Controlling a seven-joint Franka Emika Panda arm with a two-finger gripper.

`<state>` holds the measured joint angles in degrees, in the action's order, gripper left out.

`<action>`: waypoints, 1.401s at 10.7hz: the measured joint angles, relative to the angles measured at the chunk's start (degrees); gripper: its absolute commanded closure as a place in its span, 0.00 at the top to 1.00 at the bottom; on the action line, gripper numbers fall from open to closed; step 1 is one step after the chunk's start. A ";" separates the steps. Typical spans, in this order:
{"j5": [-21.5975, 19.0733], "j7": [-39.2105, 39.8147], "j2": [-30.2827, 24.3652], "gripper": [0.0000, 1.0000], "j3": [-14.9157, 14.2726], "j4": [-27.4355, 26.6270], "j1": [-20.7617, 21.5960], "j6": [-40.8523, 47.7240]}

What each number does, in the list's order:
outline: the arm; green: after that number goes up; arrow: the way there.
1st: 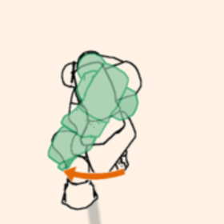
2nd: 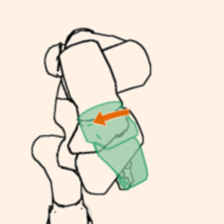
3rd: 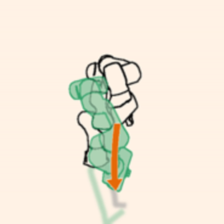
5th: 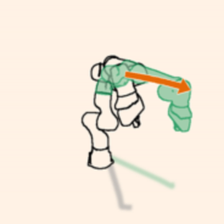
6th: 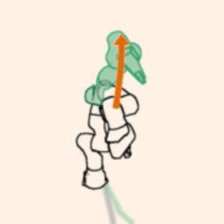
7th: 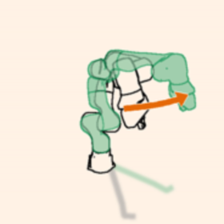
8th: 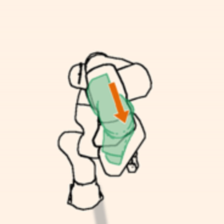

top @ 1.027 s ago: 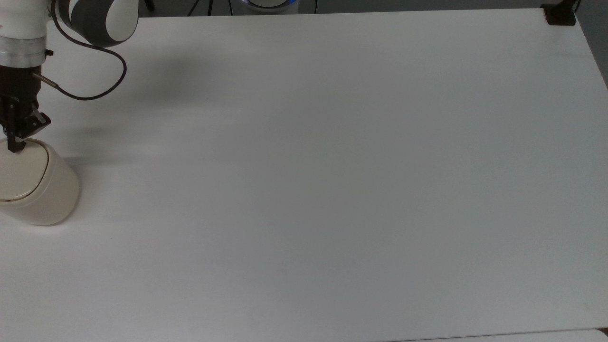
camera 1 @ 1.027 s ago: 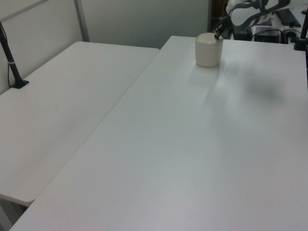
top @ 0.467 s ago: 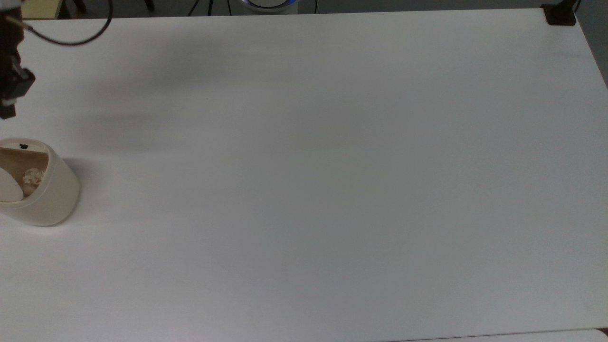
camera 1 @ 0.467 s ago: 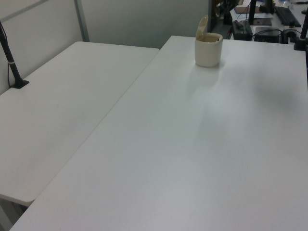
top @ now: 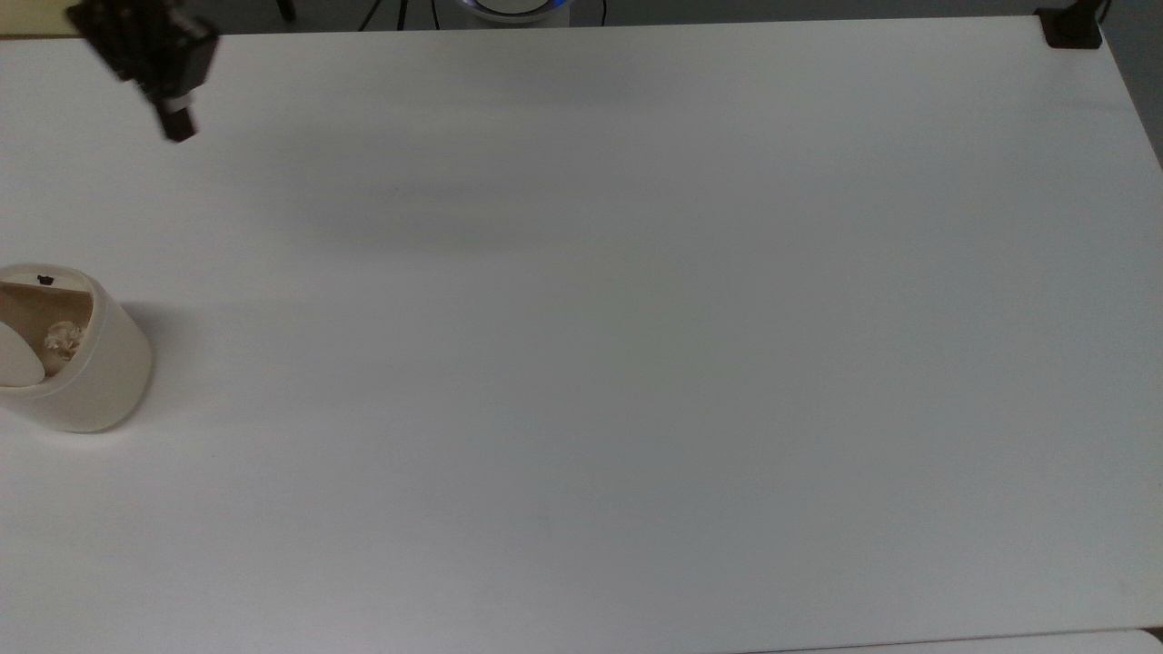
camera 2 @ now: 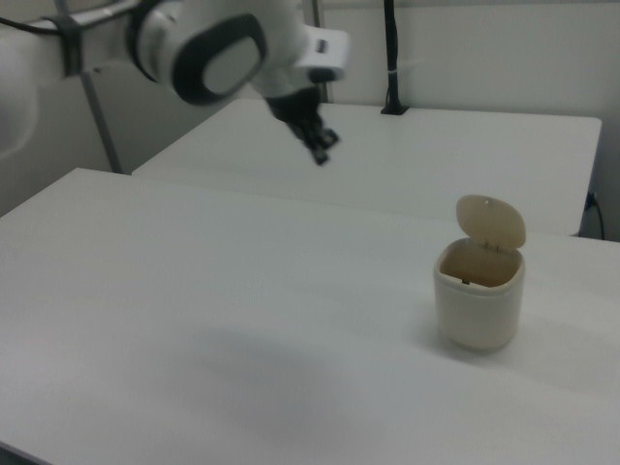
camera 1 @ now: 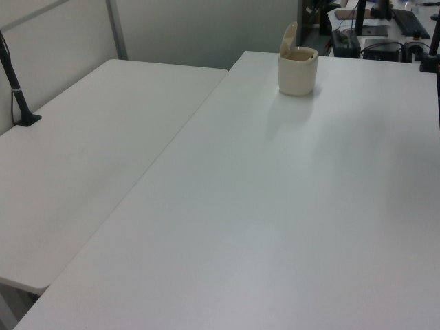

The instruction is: Open the trash bin

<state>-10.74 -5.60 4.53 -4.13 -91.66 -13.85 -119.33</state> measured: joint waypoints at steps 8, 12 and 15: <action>3.51 -6.44 -7.37 1.00 0.62 -1.30 15.74 23.39; 9.75 4.65 -6.10 1.00 0.41 -2.07 16.09 19.86; 9.81 8.11 -5.18 1.00 0.30 -2.07 15.50 19.04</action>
